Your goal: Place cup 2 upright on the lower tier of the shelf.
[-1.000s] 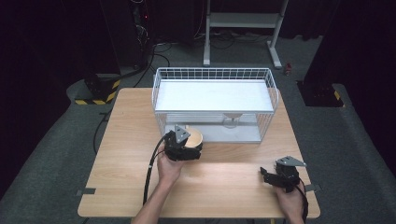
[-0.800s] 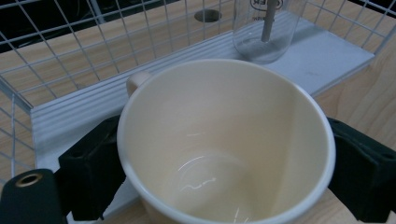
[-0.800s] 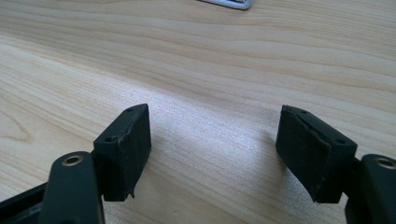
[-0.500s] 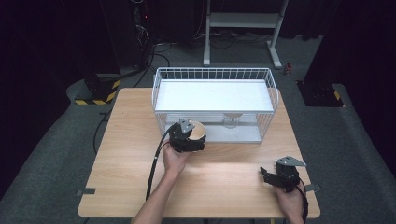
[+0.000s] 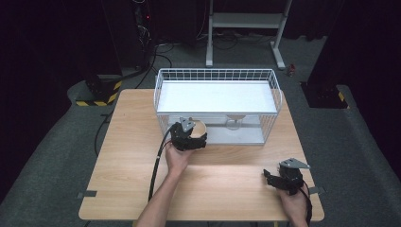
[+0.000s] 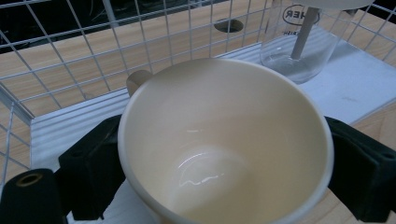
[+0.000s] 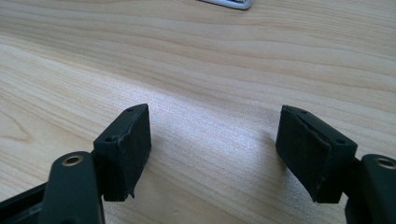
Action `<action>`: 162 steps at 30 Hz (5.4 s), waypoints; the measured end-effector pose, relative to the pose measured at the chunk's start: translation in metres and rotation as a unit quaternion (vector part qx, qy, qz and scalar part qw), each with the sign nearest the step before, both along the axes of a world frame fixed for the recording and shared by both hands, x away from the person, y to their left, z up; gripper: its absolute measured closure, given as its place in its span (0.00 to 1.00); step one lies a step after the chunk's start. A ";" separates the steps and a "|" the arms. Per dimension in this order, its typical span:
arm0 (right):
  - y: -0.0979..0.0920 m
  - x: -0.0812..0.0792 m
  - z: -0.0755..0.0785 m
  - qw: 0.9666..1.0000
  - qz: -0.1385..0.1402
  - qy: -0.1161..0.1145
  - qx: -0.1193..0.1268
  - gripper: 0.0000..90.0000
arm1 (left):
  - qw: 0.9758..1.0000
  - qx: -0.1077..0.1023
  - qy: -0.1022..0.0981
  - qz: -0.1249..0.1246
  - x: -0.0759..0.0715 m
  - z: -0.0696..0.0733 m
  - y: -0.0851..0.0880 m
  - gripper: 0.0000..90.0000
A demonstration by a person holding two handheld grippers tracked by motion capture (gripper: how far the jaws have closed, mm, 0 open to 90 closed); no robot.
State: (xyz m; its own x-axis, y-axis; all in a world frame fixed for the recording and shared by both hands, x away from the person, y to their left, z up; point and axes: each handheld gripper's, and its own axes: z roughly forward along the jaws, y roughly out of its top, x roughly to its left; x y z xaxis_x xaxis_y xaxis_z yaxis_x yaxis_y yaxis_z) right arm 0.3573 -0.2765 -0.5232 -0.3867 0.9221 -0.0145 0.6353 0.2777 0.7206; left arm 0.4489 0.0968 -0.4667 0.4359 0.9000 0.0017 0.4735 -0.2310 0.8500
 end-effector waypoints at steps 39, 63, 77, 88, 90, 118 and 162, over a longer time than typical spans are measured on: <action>0.000 0.000 0.000 1.000 0.000 0.000 0.000 0.29 | 0.999 0.025 0.025 0.010 0.000 -0.006 0.005 0.02; 0.000 0.000 0.000 1.000 0.000 0.000 0.000 0.29 | 0.998 0.050 0.042 0.004 -0.007 -0.018 0.002 0.12; 0.000 0.000 0.000 1.000 0.000 0.000 0.000 0.29 | 0.998 0.038 0.044 0.011 -0.001 -0.022 0.002 0.11; 0.000 0.000 0.000 1.000 0.000 0.000 0.000 0.29 | 0.997 0.051 0.043 0.025 0.003 -0.026 0.006 0.22; 0.000 0.000 0.000 1.000 0.000 0.000 0.000 0.29 | 0.997 0.050 0.039 0.031 0.004 -0.026 0.007 0.31; 0.000 0.000 0.000 1.000 -0.001 0.000 0.001 0.29 | 0.994 0.071 0.057 0.061 0.024 -0.031 0.005 0.57; 0.000 0.000 0.000 1.000 -0.002 0.000 0.001 0.29 | 0.998 0.024 0.047 0.026 -0.005 -0.012 0.021 0.43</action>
State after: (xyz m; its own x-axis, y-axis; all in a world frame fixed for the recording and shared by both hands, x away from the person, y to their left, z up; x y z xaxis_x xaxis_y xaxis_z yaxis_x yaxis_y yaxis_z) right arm 0.3570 -0.2760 -0.5232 -0.3830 0.9237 -0.0121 0.6366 0.2734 0.7211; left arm 0.4439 0.1178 -0.4787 0.3887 0.9213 0.0067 0.5624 -0.2430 0.7903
